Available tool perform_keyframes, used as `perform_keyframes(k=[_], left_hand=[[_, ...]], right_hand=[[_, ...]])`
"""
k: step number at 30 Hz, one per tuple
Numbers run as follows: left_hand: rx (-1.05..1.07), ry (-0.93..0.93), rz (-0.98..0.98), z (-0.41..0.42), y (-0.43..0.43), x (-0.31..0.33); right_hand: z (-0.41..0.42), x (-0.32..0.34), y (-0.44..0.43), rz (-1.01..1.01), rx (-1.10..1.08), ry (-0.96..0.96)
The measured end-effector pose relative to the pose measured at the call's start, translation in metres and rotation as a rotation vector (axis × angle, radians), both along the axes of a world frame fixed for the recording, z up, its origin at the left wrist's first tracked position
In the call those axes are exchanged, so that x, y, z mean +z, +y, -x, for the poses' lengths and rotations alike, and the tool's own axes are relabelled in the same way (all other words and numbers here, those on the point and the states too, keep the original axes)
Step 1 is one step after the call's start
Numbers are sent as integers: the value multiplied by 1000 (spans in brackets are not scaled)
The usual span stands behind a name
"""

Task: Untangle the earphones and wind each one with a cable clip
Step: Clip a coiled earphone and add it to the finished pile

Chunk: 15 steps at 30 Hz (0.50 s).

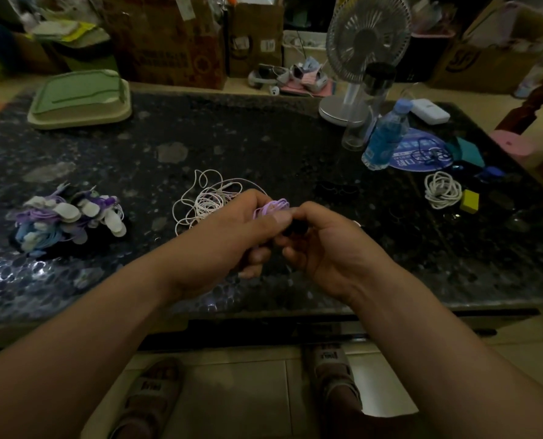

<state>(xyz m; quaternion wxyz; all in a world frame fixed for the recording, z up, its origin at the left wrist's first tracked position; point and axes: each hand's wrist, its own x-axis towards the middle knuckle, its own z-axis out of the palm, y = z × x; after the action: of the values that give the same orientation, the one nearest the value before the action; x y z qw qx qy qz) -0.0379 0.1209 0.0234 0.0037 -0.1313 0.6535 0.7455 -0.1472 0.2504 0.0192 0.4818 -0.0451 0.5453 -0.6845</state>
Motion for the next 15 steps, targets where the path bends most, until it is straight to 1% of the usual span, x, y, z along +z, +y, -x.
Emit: perform_keyframes(k=[2, 5, 7, 8, 9, 11, 12, 13, 15], left_hand=[[-38, 11, -41, -1, -1, 0], [24, 38, -171, -3, -6, 2], [74, 55, -219, -3, -9, 4], [87, 59, -229, -3, -10, 4], [96, 56, -240, -3, -10, 4], [104, 41, -278, -1, -9, 3], [94, 31, -299, -1, -9, 3], [73, 21, -315, -1, -9, 4], [28, 1, -316, -3, -9, 6]], right_hand=[[2, -1, 2, -8, 41, 46], [7, 0, 12, 70, 184, 176], [10, 3, 20, 116, 302, 338], [10, 3, 22, 99, 334, 452], [8, 4, 22, 65, 339, 583], [2, 1, 17, 7, 284, 858], [0, -1, 15, -2, 242, 952], [-3, -2, 13, 0, 209, 991], [-5, -2, 13, 7, 168, 981]])
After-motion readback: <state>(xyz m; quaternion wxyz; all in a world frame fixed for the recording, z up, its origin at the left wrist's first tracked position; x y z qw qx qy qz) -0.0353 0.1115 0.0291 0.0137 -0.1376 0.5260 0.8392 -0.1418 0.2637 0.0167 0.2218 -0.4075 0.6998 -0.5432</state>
